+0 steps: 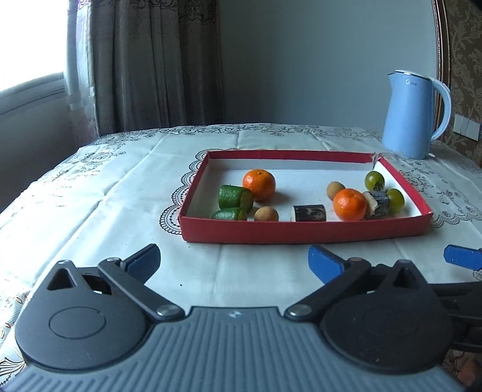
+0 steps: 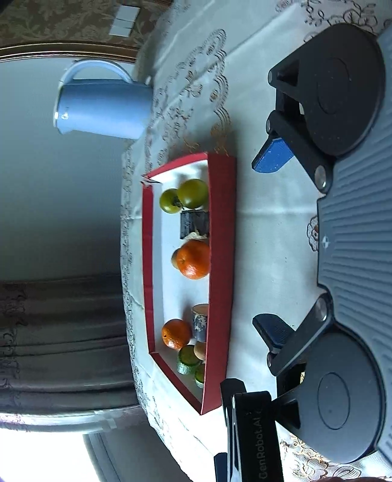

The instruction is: Organize fruits

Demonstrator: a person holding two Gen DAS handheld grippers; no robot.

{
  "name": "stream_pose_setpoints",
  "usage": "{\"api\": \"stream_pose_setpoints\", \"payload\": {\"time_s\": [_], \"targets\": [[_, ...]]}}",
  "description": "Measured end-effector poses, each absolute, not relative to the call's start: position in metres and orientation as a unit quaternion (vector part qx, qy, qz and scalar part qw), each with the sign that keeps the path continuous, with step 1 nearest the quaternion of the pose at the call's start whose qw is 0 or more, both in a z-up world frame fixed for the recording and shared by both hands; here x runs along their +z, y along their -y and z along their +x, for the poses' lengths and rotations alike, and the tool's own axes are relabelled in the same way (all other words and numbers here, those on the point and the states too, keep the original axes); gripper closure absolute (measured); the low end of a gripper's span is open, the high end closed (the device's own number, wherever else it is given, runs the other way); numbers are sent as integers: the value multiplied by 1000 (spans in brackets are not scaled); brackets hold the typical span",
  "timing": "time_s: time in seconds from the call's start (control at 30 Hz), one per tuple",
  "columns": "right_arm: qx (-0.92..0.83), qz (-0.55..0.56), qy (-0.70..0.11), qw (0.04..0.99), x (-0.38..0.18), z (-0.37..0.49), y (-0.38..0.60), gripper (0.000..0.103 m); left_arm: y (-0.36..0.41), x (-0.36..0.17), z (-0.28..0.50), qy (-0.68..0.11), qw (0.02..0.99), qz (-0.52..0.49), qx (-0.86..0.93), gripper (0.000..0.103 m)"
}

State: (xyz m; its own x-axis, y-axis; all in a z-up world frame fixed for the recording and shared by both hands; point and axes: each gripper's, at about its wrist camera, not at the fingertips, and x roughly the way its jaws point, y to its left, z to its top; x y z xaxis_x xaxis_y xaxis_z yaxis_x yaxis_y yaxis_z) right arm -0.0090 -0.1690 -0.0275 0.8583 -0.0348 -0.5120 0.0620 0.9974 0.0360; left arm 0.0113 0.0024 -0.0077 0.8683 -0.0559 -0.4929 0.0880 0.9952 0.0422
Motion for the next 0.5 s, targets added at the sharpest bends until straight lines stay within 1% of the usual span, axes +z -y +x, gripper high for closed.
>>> {"api": "stream_pose_setpoints", "payload": {"time_s": [0.33, 0.5], "targets": [[-63, 50, -258, 963, -24, -11, 183, 2, 0, -8, 7, -250, 966, 53, -27, 0], [-75, 53, -267, 959, -27, -7, 189, 2, 3, -13, 4, -254, 965, 63, -28, 0]]}}
